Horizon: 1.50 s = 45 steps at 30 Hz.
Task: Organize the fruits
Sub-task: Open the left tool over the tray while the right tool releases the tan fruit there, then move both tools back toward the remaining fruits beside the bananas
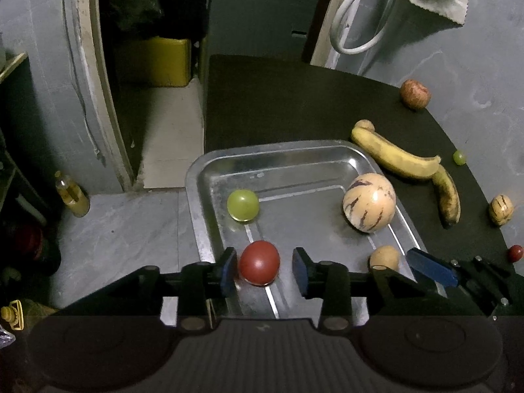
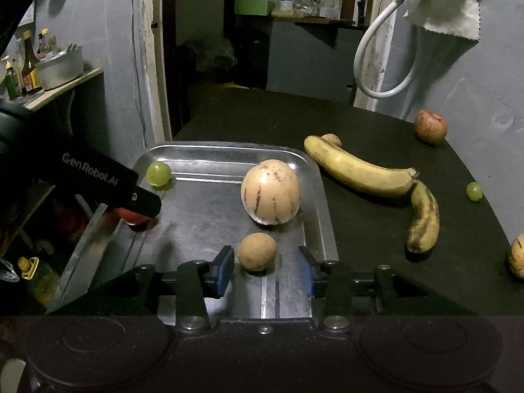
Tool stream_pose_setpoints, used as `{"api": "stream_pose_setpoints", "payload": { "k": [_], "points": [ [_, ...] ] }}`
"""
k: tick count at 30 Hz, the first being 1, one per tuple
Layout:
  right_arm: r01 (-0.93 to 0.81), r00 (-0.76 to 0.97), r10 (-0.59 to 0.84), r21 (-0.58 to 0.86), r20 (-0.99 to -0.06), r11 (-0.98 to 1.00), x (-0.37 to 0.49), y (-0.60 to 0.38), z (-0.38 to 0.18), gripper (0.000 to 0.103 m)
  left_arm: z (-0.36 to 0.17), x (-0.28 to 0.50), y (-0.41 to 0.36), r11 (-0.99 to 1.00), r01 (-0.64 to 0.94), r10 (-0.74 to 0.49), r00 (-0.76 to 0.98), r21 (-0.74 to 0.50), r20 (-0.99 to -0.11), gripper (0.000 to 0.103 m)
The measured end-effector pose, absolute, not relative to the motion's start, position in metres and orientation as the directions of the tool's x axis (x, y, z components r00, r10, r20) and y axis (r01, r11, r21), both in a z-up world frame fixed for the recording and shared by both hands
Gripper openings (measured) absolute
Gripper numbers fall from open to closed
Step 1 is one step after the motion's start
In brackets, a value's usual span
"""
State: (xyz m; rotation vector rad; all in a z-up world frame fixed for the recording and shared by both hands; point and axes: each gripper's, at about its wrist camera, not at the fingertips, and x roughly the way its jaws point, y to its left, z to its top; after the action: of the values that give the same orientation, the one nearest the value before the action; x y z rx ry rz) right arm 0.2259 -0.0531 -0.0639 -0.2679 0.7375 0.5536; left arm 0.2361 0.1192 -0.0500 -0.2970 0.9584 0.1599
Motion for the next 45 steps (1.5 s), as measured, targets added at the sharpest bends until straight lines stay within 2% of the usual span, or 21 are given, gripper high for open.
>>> {"api": "stream_pose_setpoints", "payload": {
  "k": [7,9,13,15,17,21,25,33,45],
  "points": [
    [-0.563,0.618,0.4,-0.026,-0.677,0.826,0.216,-0.067,-0.05,0.065,-0.035,0.225,0.112,0.944,-0.279,0.026,0.592,-0.175,-0.806,0.057],
    [-0.565,0.619,0.411,-0.017,-0.669,0.825,0.213,-0.071,-0.045,0.071,-0.031,0.22,0.111,0.941,-0.29,0.035,0.601,-0.177,-0.799,0.066],
    [-0.588,0.605,0.447,0.008,-0.659,0.809,0.205,-0.081,-0.037,0.081,-0.022,0.206,0.109,0.934,-0.315,0.062,0.611,-0.17,-0.789,0.075],
    [-0.6,0.598,0.46,0.013,-0.656,0.8,0.201,-0.085,-0.033,0.083,-0.018,0.199,0.109,0.93,-0.327,0.072,0.613,-0.17,-0.787,0.084],
    [-0.614,0.589,0.474,0.02,-0.655,0.789,0.196,-0.089,-0.03,0.086,-0.013,0.19,0.108,0.926,-0.339,0.085,0.616,-0.166,-0.783,0.088],
    [-0.651,0.541,0.515,0.058,-0.665,0.757,0.185,-0.095,-0.026,0.098,-0.006,0.172,0.109,0.921,-0.357,0.104,0.614,-0.158,-0.783,0.097],
    [-0.693,0.479,0.551,0.091,-0.683,0.715,0.175,-0.101,-0.024,0.102,-0.006,0.152,0.109,0.922,-0.357,0.097,0.593,-0.153,-0.799,0.1],
    [-0.723,0.421,0.559,0.108,-0.715,0.682,0.162,-0.122,-0.022,0.102,-0.018,0.111,0.107,0.916,-0.379,0.088,0.505,-0.13,-0.859,0.1],
    [-0.621,0.441,0.47,0.118,-0.765,0.775,0.162,-0.174,-0.025,0.102,-0.028,0.101,0.067,0.951,-0.281,-0.001,0.416,-0.129,-0.91,0.101]
  ]
}}
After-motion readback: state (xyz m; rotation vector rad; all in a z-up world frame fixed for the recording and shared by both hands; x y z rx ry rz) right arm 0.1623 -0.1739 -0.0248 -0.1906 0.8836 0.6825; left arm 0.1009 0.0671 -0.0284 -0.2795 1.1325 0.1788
